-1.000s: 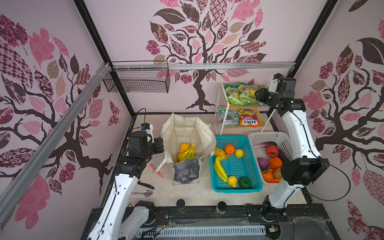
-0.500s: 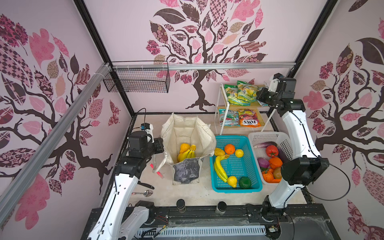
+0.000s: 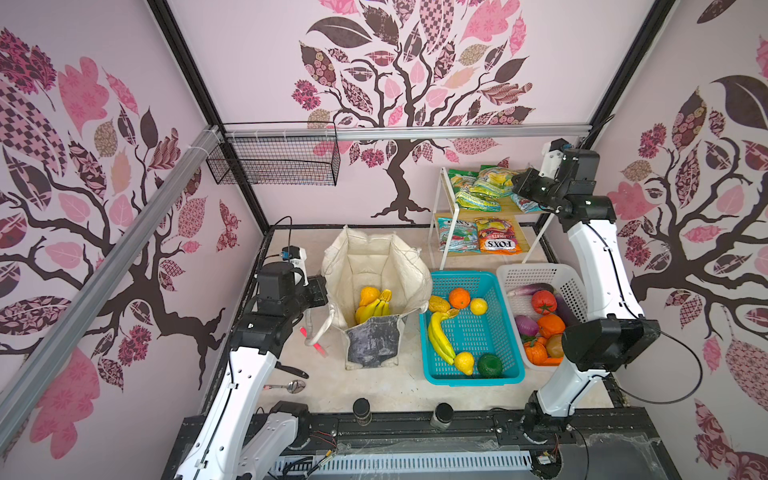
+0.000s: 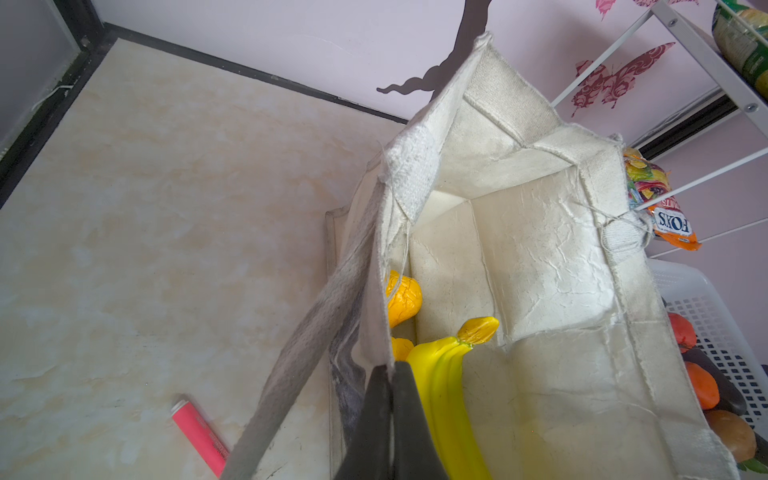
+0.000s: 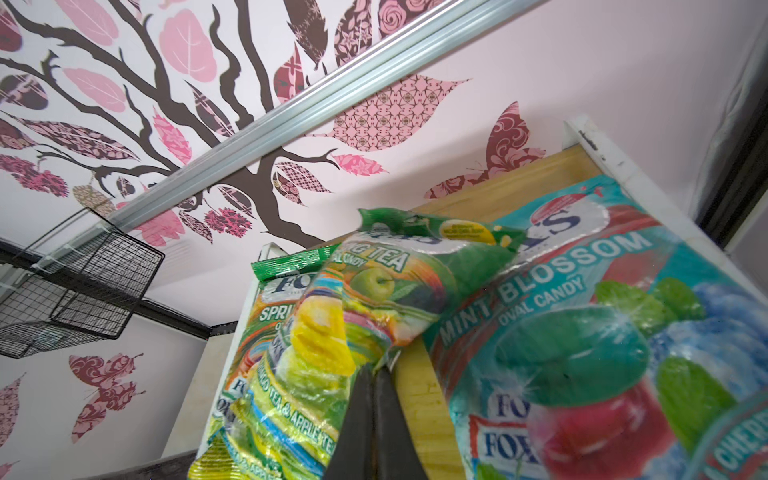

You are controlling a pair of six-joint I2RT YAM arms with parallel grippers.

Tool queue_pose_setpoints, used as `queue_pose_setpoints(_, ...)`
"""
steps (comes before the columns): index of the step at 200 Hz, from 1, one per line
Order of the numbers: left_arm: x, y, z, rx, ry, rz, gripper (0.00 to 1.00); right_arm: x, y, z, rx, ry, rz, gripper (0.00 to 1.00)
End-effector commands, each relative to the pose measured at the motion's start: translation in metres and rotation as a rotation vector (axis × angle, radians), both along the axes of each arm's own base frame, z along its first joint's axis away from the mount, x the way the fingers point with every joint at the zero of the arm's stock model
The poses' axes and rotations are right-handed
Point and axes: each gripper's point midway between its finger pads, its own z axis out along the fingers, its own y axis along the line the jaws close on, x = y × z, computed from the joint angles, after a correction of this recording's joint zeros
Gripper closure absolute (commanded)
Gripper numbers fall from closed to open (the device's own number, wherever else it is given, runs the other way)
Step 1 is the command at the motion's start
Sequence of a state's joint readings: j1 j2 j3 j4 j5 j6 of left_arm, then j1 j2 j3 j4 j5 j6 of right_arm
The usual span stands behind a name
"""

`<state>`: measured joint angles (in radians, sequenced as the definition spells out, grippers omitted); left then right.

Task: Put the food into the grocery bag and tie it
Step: 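Grasp the green Spring Tea candy bag on the shelf with the right gripper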

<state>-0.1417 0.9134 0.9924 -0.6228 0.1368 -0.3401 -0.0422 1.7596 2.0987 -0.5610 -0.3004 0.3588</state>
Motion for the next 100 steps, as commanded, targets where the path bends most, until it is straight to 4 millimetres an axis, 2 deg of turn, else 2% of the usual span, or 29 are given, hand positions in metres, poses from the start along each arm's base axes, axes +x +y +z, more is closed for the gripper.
queue_pose_setpoints(1, -0.001, 0.0, -0.008, 0.009, 0.012, -0.009, 1.0, -0.033, 0.006, 0.065, 0.007, -0.145, 0.025, 1.0)
queue_pose_setpoints(15, -0.001, 0.0, -0.006, 0.009, 0.007, -0.008, 1.0, -0.036, 0.008, 0.068, 0.007, -0.151, 0.036, 1.0)
queue_pose_setpoints(18, -0.001, 0.0, -0.007, 0.009, 0.008, -0.007, 1.0, -0.04, 0.008, 0.08, 0.005, -0.178, 0.039, 1.0)
queue_pose_setpoints(33, -0.001, 0.0, -0.008, 0.009, 0.01, -0.007, 1.0, -0.045, 0.01, 0.09, 0.006, -0.205, 0.051, 1.0)
queue_pose_setpoints(65, -0.001, 0.0, -0.006, 0.007, 0.007, -0.006, 1.0, -0.052, 0.016, 0.101, 0.019, -0.213, 0.078, 1.0)
queue_pose_setpoints(100, -0.001, 0.001, -0.007, 0.008, 0.009, -0.006, 1.0, -0.072, 0.024, 0.119, 0.037, -0.25, 0.119, 1.0)
